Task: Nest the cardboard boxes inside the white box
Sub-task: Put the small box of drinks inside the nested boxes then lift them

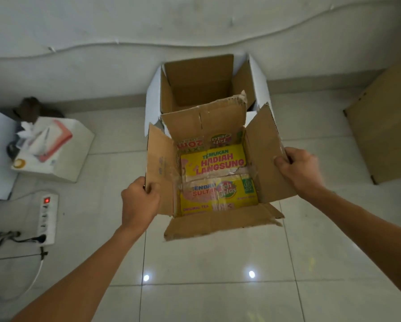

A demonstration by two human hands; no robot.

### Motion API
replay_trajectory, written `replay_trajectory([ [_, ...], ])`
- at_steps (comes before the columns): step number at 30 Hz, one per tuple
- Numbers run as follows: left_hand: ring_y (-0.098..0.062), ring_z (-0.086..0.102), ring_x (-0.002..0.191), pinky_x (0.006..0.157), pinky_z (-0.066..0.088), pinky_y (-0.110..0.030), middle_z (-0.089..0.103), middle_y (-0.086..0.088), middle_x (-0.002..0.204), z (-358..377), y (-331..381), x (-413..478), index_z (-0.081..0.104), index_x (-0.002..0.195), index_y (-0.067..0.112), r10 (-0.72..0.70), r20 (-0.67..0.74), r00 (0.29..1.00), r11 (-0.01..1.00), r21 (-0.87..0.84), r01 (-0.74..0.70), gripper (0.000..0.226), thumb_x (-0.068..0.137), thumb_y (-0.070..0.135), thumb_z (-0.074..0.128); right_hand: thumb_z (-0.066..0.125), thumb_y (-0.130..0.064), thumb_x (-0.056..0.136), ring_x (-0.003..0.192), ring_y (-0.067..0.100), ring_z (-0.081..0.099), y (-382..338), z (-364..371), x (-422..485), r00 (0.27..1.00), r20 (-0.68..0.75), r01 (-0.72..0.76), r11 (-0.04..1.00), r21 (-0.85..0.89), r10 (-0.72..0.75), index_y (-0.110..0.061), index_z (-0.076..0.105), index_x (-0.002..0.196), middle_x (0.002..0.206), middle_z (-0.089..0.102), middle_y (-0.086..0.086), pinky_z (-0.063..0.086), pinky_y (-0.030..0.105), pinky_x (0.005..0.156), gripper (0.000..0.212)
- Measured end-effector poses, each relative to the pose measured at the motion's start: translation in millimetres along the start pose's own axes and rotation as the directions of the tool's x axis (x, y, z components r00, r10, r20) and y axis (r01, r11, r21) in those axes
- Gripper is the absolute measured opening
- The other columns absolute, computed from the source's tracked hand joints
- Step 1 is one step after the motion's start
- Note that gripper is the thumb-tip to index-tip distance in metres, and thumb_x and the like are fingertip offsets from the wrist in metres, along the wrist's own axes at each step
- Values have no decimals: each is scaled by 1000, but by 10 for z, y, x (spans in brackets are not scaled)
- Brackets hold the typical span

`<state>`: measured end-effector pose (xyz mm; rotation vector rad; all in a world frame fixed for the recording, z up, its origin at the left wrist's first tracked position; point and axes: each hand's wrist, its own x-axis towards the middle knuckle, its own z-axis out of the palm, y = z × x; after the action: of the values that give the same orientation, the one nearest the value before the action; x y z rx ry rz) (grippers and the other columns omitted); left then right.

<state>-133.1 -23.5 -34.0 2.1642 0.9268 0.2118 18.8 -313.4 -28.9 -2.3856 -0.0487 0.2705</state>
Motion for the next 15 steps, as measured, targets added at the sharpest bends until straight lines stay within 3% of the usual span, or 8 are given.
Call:
replay_trajectory([
  [4, -38, 60, 59, 44, 52, -51, 58, -21, 66, -109, 424, 419, 54, 71, -2, 82, -25, 996, 997, -11, -82, 27, 89, 17, 49, 54, -22, 88, 72, 33, 62, -346, -253, 370, 998, -54, 42, 999, 14, -41, -2, 62, 76, 77, 66, 16, 49, 35, 58, 25],
  [10, -31, 62, 56, 39, 52, -47, 60, -15, 67, -98, 926, 1264, 57, 73, 2, 125, -61, 990, 991, -50, -128, 23, 88, 18, 49, 53, -25, 87, 76, 31, 63, -786, -404, 1118, 990, -135, 54, 998, 14, -51, -8, 65, 80, 81, 66, 13, 50, 35, 63, 22],
  [15, -33, 60, 59, 47, 54, -49, 54, -9, 61, -23, 1186, 1926, 57, 72, 1, 166, -48, 985, 986, -12, -167, 24, 88, 17, 47, 53, -24, 88, 80, 33, 65, -1096, -327, 1687, 987, -153, 57, 998, 17, -54, -6, 64, 82, 84, 66, 15, 54, 37, 67, 22],
])
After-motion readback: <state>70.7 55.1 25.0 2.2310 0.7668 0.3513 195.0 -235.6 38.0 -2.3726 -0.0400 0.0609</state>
